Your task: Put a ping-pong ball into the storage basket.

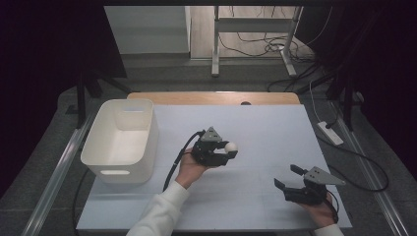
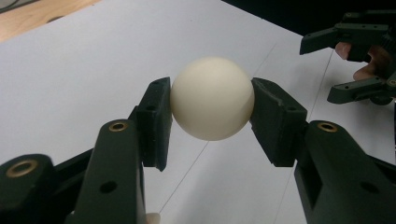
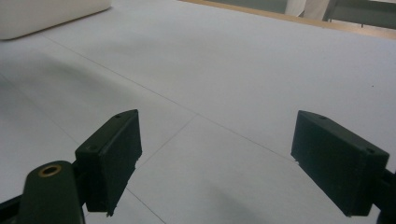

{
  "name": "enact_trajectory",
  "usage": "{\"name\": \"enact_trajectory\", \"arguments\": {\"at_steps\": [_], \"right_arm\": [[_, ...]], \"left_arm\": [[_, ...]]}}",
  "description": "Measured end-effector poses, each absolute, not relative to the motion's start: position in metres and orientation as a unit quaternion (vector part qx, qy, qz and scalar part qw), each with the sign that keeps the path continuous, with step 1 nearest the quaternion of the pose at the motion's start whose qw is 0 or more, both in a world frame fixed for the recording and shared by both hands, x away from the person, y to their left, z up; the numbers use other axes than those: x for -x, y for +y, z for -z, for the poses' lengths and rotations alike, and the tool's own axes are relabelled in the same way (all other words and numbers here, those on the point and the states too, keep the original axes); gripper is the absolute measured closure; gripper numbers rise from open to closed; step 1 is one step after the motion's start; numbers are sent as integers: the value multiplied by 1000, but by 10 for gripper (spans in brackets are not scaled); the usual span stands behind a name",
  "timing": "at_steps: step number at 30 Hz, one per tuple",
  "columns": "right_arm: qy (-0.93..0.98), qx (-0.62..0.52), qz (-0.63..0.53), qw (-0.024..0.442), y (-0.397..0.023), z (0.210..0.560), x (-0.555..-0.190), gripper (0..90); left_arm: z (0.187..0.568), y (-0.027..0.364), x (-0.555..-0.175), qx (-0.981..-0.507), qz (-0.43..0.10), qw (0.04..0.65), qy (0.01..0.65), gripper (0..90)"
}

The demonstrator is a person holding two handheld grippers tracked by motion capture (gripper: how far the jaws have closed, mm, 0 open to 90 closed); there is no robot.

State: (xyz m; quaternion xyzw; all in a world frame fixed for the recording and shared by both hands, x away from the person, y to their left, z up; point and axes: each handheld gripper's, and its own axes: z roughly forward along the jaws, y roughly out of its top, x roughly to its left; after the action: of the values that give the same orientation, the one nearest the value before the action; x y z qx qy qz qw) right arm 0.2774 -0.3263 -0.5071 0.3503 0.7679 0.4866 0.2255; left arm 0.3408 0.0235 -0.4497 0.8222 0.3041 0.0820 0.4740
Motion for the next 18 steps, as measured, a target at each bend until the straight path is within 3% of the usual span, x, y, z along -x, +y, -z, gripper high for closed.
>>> {"name": "enact_trajectory", "arguments": {"at_steps": [18], "right_arm": [[769, -350, -484, 226, -326, 507, -277, 162]], "left_arm": [[440, 38, -338, -813, -97, 481, 313, 507]]}}
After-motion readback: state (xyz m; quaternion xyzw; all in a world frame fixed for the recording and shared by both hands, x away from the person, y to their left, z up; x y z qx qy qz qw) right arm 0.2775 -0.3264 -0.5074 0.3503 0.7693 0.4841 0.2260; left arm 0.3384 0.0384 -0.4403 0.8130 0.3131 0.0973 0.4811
